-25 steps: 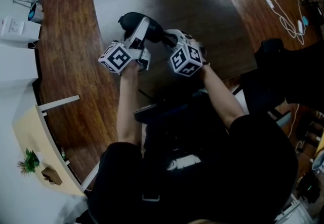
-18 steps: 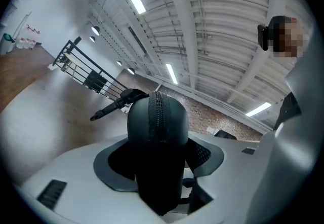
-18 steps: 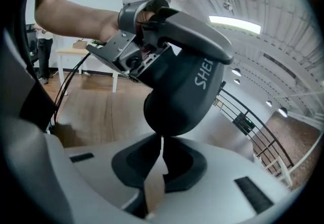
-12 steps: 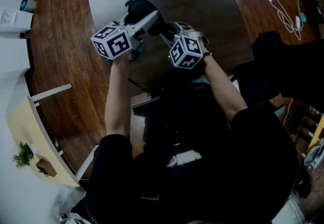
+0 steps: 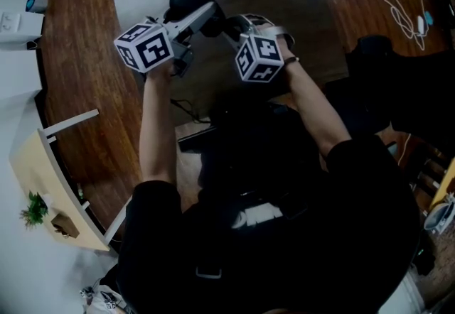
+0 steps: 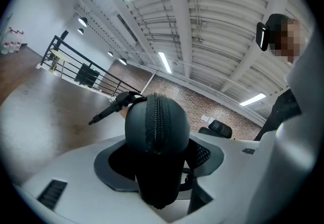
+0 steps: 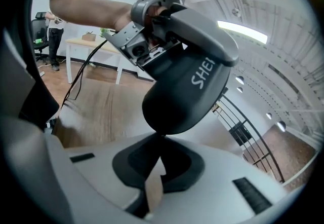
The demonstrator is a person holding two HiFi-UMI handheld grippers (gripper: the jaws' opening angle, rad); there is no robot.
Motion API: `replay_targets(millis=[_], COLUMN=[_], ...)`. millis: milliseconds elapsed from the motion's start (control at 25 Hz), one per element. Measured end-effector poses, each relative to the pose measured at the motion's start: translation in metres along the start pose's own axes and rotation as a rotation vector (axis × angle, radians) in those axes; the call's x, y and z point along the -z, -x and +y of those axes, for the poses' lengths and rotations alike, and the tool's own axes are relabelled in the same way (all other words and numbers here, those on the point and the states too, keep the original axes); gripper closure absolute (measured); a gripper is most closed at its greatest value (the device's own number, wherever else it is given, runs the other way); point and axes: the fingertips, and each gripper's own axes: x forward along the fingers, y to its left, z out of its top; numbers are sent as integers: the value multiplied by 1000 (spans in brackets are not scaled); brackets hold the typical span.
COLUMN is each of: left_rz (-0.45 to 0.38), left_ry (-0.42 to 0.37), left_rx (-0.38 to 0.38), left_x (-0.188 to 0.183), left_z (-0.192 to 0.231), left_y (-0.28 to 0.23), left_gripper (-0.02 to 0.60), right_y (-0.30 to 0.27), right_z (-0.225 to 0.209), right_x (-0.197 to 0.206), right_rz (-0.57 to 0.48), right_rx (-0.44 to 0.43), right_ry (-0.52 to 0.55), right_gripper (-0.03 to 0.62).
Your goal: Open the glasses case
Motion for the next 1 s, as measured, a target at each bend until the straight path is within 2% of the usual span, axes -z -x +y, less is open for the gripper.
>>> replay_targets(millis=[120,280,480,680,1000], left_rz=[11,10,16,30,56], left_ry=[-21,-32,-37,-44,-55], left_rx=[-1,-10,-43,-73,-78], left_x=[0,-10,-3,-3,14], left_z=[-7,-8,-19,-16,-25], left_y=[-10,8,-27,-7,-17], left_gripper=[330,330,330,331,331], right_y=[6,5,21,17,26], right_z=[-10,-12,-31,-30,-25], right_x=[9,-11,22,6,22], right_rz=[-6,-21,-49,-89,-82], right_rx=[10,14,7,22,59], right_ry=[7,15,37,81,138], right_gripper=[583,583,583,583,583])
